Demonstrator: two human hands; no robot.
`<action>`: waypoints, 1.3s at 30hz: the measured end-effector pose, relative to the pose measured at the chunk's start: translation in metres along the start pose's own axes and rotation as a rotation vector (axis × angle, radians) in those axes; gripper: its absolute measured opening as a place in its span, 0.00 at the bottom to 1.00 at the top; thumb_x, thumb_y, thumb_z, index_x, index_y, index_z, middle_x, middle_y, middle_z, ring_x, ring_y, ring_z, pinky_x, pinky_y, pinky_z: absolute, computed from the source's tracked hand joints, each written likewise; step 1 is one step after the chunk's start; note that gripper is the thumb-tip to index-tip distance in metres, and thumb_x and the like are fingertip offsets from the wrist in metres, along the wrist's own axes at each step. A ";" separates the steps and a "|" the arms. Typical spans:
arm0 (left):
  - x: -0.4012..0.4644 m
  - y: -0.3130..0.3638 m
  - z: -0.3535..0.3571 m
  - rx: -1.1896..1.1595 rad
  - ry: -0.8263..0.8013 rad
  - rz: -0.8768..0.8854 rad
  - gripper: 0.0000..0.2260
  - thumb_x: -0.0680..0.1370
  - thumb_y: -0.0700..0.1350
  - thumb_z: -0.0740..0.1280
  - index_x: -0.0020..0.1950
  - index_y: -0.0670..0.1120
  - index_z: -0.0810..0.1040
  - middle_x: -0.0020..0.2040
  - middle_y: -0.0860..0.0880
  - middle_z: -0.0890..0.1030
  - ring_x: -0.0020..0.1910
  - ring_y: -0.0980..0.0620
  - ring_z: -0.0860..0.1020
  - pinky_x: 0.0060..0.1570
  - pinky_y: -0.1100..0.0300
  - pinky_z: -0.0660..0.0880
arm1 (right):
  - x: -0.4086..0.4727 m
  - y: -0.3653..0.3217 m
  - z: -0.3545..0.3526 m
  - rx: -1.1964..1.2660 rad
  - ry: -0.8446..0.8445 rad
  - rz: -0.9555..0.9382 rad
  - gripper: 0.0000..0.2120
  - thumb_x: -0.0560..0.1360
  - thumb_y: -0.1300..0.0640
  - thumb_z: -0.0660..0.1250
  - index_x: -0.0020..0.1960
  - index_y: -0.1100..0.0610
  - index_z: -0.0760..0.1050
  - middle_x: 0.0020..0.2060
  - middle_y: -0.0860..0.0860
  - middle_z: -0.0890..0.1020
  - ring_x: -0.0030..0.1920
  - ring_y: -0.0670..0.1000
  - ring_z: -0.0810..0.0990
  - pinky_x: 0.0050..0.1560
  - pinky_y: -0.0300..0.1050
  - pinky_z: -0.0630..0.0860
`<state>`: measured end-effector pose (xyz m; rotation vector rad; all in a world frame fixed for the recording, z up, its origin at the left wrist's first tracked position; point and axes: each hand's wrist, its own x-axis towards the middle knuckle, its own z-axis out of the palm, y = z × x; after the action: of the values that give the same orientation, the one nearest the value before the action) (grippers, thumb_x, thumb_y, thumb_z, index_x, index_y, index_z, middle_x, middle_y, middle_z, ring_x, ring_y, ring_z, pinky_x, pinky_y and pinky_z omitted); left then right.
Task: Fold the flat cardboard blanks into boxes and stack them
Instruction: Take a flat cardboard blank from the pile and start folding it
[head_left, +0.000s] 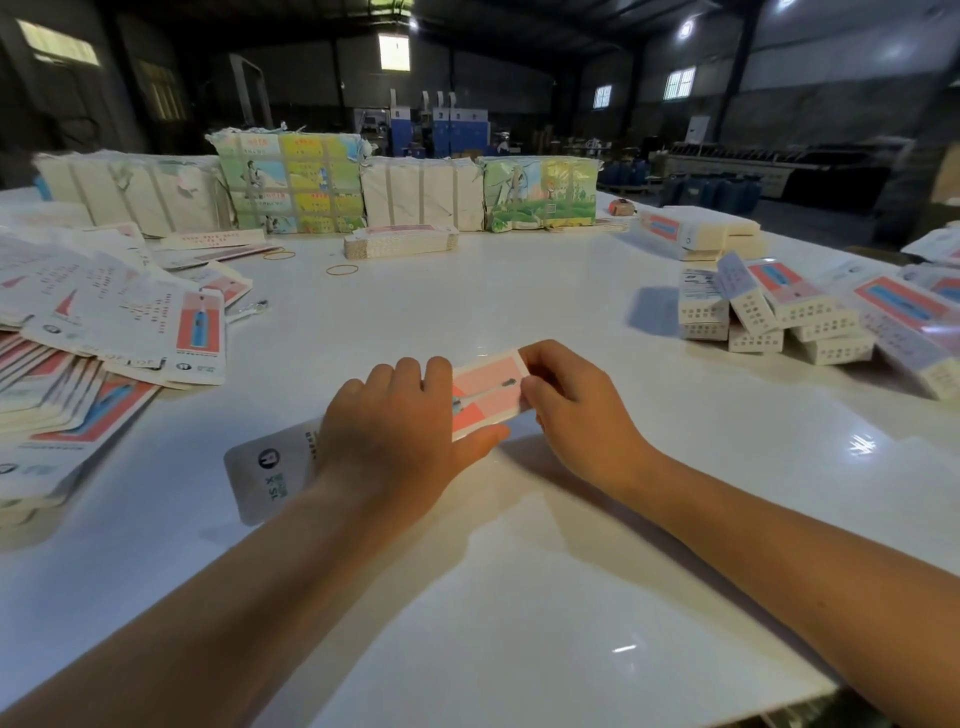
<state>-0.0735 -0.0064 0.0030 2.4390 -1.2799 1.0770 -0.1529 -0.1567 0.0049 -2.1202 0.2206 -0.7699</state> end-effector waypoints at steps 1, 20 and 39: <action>0.000 0.001 -0.001 0.008 0.001 0.003 0.34 0.72 0.67 0.46 0.44 0.38 0.78 0.32 0.43 0.77 0.26 0.44 0.74 0.26 0.59 0.73 | 0.000 0.000 0.000 -0.027 -0.001 -0.015 0.11 0.77 0.67 0.56 0.48 0.54 0.73 0.40 0.47 0.78 0.40 0.46 0.76 0.41 0.38 0.71; 0.002 0.005 -0.007 -0.110 -0.019 -0.094 0.34 0.70 0.67 0.49 0.48 0.38 0.78 0.36 0.42 0.78 0.30 0.43 0.76 0.28 0.57 0.70 | 0.015 -0.001 -0.005 0.768 -0.106 0.507 0.07 0.77 0.61 0.63 0.48 0.63 0.78 0.41 0.59 0.83 0.41 0.56 0.83 0.44 0.50 0.83; 0.000 0.003 -0.003 -0.069 0.062 -0.072 0.34 0.74 0.69 0.49 0.43 0.40 0.77 0.31 0.45 0.74 0.26 0.47 0.72 0.24 0.60 0.66 | 0.006 -0.011 -0.008 0.456 -0.036 0.272 0.15 0.80 0.62 0.56 0.47 0.59 0.81 0.35 0.54 0.84 0.33 0.51 0.81 0.33 0.42 0.78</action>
<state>-0.0770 -0.0066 0.0042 2.3632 -1.1814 1.0623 -0.1545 -0.1578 0.0194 -1.6306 0.2779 -0.5574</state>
